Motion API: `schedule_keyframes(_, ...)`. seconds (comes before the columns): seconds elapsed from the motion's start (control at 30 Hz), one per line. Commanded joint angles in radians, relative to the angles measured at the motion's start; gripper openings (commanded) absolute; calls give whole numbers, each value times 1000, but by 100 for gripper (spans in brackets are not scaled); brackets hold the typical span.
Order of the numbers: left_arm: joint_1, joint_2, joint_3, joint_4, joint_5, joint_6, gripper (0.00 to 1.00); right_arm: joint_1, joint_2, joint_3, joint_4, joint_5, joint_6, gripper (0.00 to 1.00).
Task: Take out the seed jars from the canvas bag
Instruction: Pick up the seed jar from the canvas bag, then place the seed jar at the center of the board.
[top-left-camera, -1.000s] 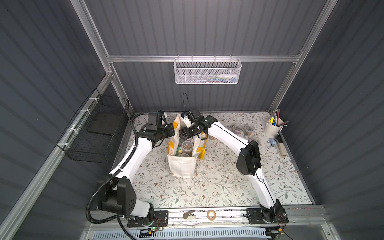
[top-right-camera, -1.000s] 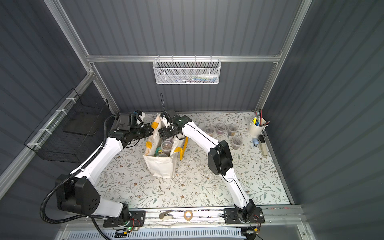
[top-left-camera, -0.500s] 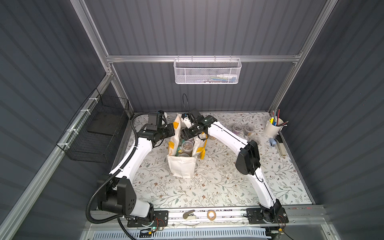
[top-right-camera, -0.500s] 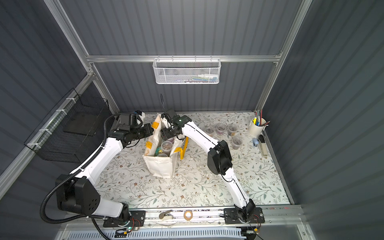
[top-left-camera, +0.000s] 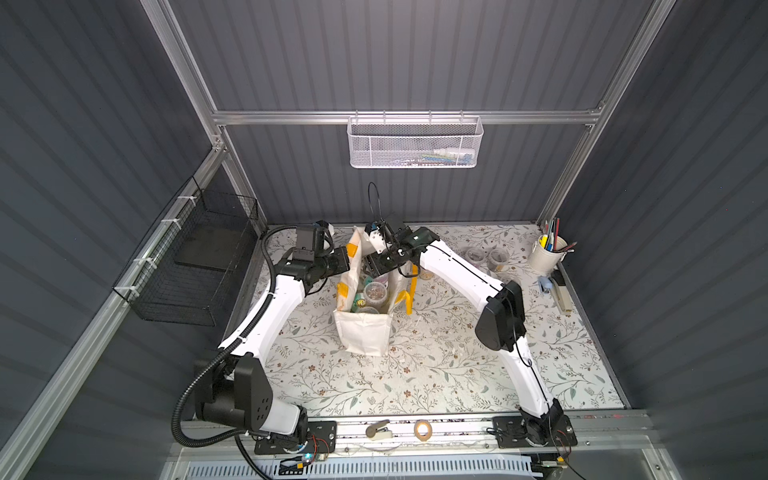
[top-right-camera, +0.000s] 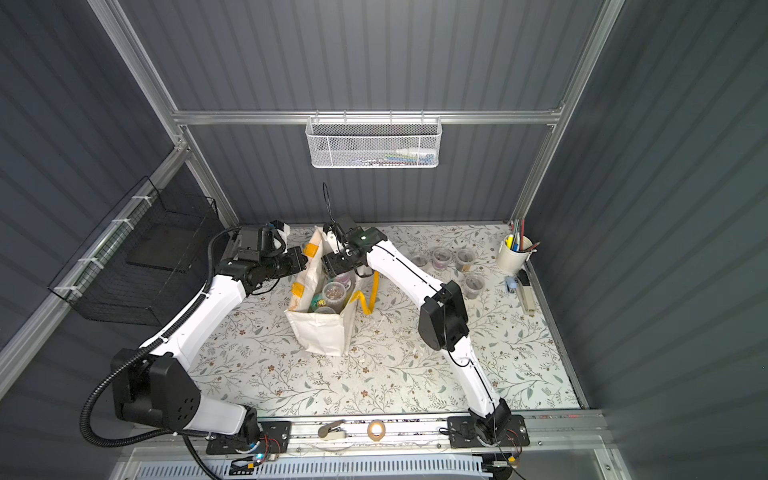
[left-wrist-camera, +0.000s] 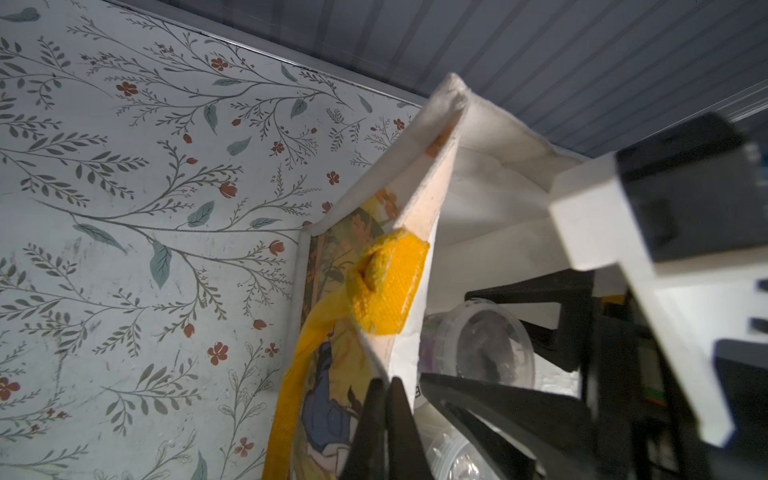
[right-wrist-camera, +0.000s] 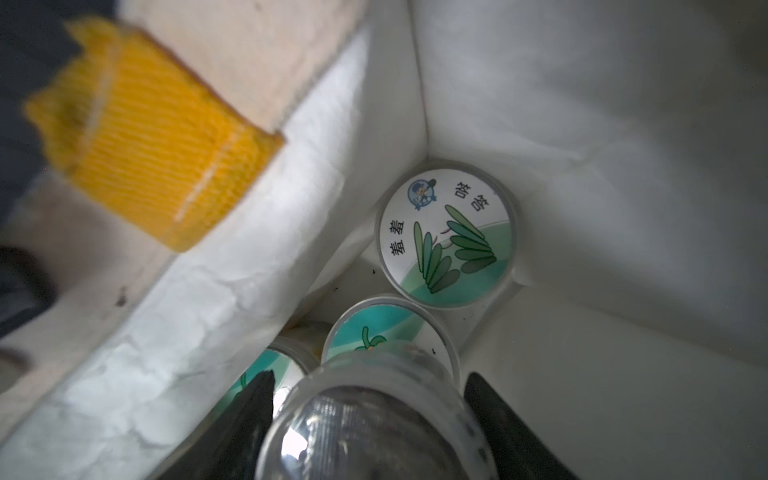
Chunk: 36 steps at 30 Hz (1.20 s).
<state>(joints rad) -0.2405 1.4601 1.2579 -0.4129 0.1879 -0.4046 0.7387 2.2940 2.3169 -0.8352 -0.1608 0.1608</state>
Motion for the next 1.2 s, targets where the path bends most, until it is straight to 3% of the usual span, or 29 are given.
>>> schedule_keyframes(0.0,1,9,10,7,15,1,0,-27,-84,1,-11,-24,7,70)
schedule_keyframes(0.37,1,15,12,9,9,4,0,-119,-279,-84,63,-155,35,70)
schedule_keyframes(0.83,1,31,30,5,10,10,0,-404,-629,-677,286,-187,101,71)
schedule_keyframes(1.17,1,41,39,1,12,10,0,-585,-642,-1014,412,-86,118,71)
